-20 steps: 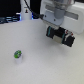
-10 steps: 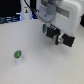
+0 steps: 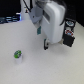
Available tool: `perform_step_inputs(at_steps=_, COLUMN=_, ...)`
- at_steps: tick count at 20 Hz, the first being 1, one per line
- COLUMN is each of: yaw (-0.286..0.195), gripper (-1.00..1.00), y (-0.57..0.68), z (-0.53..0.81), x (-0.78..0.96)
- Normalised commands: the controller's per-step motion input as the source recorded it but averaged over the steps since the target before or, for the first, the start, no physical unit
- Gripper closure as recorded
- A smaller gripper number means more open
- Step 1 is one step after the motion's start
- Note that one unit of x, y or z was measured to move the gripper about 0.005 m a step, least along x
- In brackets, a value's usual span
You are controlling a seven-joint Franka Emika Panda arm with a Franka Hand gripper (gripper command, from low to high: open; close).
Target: Open the kcup holder, insert the kcup into the holder, and close the kcup holder
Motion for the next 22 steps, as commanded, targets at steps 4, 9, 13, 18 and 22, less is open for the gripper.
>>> perform_step_inputs(at_steps=4, yaw=-0.257, gripper=-1.00, y=-0.54, z=-0.06, x=-0.05)
perform_step_inputs(at_steps=9, yaw=-0.250, gripper=-1.00, y=-0.56, z=-0.20, x=-0.14)
perform_step_inputs(at_steps=13, yaw=-0.251, gripper=-1.00, y=-0.55, z=-0.32, x=-0.20)
perform_step_inputs(at_steps=18, yaw=-0.249, gripper=-1.00, y=-0.57, z=-0.38, x=-0.20)
perform_step_inputs(at_steps=22, yaw=-0.247, gripper=-1.00, y=-0.55, z=-0.41, x=-0.07)
